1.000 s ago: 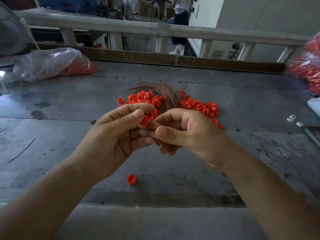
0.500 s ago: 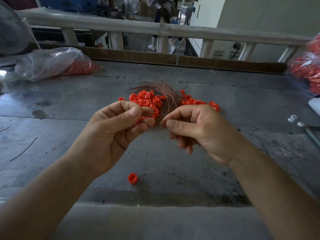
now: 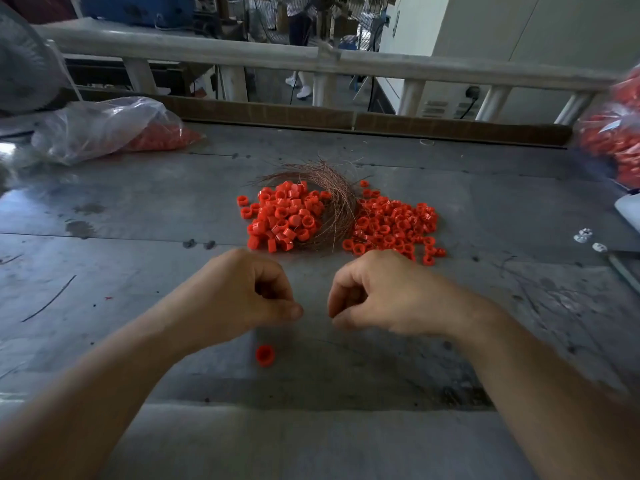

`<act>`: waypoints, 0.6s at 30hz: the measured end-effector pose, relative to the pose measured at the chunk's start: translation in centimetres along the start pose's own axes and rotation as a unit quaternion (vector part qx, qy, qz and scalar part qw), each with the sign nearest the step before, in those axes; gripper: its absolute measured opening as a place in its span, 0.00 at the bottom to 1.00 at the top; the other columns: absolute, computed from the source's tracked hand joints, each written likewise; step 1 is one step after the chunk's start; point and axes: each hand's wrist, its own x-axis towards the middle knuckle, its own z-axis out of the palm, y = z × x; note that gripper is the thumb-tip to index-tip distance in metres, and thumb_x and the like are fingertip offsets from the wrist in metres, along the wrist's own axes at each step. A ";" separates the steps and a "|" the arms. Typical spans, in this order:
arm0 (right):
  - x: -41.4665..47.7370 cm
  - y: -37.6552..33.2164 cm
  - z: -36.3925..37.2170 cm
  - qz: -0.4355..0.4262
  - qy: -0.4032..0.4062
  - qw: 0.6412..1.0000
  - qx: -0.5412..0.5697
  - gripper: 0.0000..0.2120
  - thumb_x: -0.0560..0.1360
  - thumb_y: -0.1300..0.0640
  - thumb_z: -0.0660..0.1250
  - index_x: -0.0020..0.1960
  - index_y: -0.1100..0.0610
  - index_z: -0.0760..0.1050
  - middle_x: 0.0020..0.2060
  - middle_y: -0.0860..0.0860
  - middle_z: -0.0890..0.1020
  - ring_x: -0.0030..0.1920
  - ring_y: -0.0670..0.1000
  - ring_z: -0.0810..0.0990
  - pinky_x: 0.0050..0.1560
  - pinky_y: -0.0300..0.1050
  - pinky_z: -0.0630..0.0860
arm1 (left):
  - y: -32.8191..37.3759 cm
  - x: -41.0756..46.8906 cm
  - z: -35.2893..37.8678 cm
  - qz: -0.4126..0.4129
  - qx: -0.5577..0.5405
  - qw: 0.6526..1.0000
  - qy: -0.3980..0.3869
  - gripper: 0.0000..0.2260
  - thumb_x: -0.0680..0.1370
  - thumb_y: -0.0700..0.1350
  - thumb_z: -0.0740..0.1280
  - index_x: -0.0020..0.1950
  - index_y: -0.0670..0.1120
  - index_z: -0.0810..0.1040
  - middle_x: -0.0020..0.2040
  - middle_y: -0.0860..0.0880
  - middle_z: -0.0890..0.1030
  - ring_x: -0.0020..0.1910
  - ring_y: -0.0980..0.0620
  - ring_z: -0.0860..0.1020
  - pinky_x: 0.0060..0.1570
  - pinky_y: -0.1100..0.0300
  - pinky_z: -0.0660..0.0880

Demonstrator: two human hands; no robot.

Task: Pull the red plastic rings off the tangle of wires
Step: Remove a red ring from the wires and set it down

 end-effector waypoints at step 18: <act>0.4 0.7 -0.2 0.018 0.037 0.998 -0.050 0.09 0.68 0.44 0.70 0.35 0.47 0.75 0.30 0.39 0.76 0.33 0.35 0.75 0.30 0.27 0.67 | -2.5 2.9 0.6 0.001 0.146 0.959 0.244 0.10 0.70 0.43 0.72 0.50 0.50 0.81 0.40 0.55 0.73 0.36 0.54 0.72 0.39 0.60 0.67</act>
